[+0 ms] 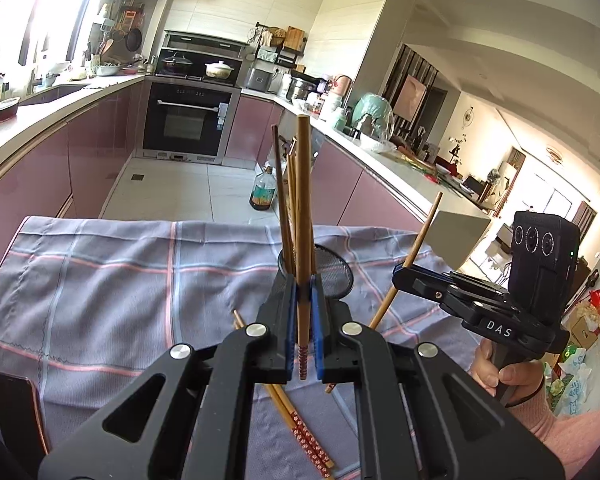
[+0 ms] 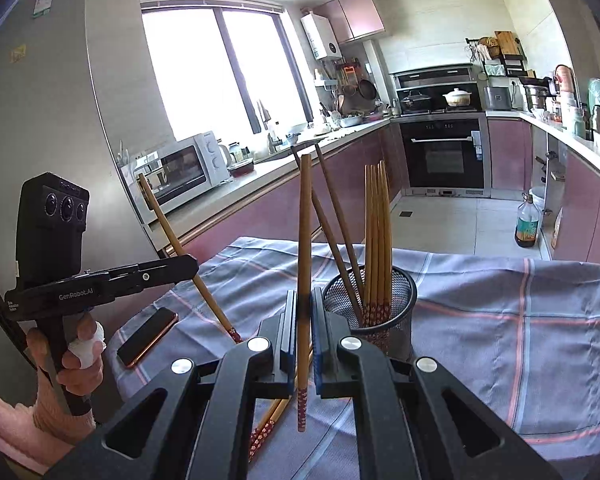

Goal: Organize utensils
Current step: 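Lift both held chopsticks upright and carry them over the mesh cup, then lower the chopsticks into the mesh cup and open both tools, then move both open tools back down toward the last two chopsticks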

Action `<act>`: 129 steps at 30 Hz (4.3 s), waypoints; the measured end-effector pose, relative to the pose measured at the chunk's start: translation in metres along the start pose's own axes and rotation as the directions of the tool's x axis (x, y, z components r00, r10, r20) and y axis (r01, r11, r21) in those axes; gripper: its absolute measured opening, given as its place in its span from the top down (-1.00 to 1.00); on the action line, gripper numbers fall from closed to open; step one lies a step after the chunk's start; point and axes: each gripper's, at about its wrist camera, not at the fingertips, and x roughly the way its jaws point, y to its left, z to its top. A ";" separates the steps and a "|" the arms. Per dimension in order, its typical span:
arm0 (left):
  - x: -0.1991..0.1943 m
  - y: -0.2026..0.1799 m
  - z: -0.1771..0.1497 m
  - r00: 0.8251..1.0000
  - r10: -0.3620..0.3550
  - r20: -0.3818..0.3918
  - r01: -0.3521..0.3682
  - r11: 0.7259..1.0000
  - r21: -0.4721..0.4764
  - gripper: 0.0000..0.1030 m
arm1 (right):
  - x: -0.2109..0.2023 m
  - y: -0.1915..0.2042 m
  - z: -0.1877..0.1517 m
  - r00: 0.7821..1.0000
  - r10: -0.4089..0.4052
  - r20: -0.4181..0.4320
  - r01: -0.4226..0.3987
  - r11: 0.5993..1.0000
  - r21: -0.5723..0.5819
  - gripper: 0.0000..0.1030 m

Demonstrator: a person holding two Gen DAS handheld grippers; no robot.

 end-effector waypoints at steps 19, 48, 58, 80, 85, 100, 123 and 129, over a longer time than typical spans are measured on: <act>0.003 -0.027 0.057 0.996 -0.006 0.093 0.001 0.999 0.054 0.85 | -0.022 -0.002 0.048 0.990 -0.052 0.128 0.059 0.997 -0.058 0.90; 0.077 -0.035 0.065 0.995 0.068 -0.078 -0.058 0.991 0.123 0.85 | 0.025 -0.039 0.058 0.990 -0.139 0.030 0.140 0.990 -0.021 0.90; 0.095 -0.022 0.056 0.986 0.066 -0.155 -0.042 0.988 0.151 0.85 | 0.052 -0.047 0.054 0.982 -0.168 -0.087 0.166 0.986 -0.025 0.89; 0.138 0.011 0.062 0.976 0.124 -0.182 -0.116 0.992 0.052 0.40 | 0.061 -0.060 0.046 0.981 -0.170 -0.098 0.175 0.984 0.042 0.55; 0.128 0.013 0.056 0.979 0.134 -0.151 -0.128 0.991 0.050 0.34 | 0.056 -0.057 0.040 0.983 -0.159 -0.090 0.163 0.986 0.042 0.46; 0.106 0.013 0.041 0.983 0.148 -0.110 -0.141 0.988 0.069 0.32 | 0.038 -0.036 0.020 0.991 -0.100 -0.090 0.101 0.995 0.011 0.36; 0.078 0.050 -0.065 0.945 0.245 -0.219 -0.245 0.969 0.027 0.29 | 0.090 0.014 -0.086 0.921 0.059 -0.385 -0.047 0.998 0.041 0.36; 0.077 0.054 -0.081 0.943 0.235 -0.236 -0.240 0.971 0.009 0.29 | 0.095 0.026 -0.093 0.914 0.047 -0.403 -0.041 0.999 0.022 0.36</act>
